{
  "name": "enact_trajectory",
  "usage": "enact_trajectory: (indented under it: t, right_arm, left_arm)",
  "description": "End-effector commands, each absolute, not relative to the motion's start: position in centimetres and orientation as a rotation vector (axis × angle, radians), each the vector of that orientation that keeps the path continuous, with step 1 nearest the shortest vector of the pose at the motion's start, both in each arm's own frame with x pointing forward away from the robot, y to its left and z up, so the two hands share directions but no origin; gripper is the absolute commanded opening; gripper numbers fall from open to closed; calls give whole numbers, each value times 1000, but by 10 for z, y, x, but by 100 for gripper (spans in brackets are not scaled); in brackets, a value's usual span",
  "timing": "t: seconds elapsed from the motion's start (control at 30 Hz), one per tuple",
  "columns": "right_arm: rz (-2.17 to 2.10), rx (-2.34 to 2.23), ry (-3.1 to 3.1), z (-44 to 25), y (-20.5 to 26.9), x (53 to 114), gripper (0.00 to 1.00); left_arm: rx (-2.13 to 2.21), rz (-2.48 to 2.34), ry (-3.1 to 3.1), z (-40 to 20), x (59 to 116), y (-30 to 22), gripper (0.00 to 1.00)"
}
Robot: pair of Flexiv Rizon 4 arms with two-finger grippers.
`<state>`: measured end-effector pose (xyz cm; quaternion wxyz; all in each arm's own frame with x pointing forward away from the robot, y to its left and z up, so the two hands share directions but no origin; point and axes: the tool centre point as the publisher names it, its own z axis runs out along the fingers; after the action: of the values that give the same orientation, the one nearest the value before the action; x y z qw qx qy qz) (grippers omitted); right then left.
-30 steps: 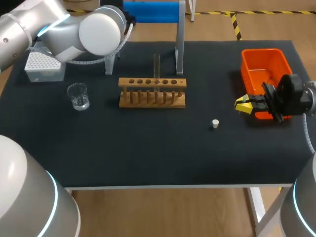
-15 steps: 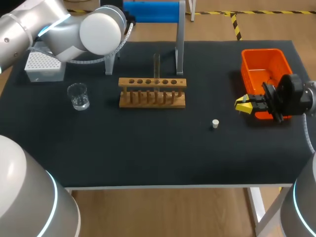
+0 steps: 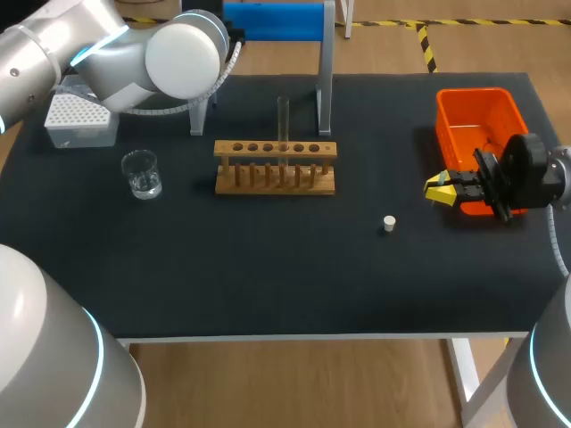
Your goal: Invert the test tube, pick up the pipette, mount the tip to pipette, aspirate from beaker and dispense into the tube, eject the tip, return the pipette, and cap with the stopper.
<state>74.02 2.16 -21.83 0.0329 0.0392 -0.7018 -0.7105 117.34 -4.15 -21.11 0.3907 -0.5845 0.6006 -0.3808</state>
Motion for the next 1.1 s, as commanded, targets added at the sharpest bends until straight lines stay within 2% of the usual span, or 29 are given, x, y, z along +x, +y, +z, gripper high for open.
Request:
enact_trajectory:
  t: [0.03, 0.1, 0.13, 0.2, 0.27, 0.53, 1.1]
  right_arm:
    - [-2186, 122, -2160, -219, 21, 740, 0]
    - [-2186, 122, -2160, -219, 21, 740, 0]
    - [-2186, 122, -2160, -219, 21, 740, 0]
    - [-2186, 122, -2160, -219, 21, 740, 0]
    - [-2186, 122, -2160, -219, 21, 740, 0]
    - [-2186, 122, -2160, -219, 21, 740, 0]
    - [-2186, 122, -2160, -219, 21, 740, 0]
  left_arm:
    - [-1490, -967, 1527, -213, 1176, -43, 48]
    - [-1491, -966, 1527, -214, 1176, -43, 46]
    - [-1492, -965, 1527, -214, 1176, -43, 39]
    - [-1493, -963, 1529, -214, 1176, -43, 15]
    - [-1494, -962, 1529, -215, 1176, -43, 0]
    - [-1489, -960, 1520, -206, 1174, -43, 0]
    - [-1350, -1034, 1626, -139, 1157, -41, 0]
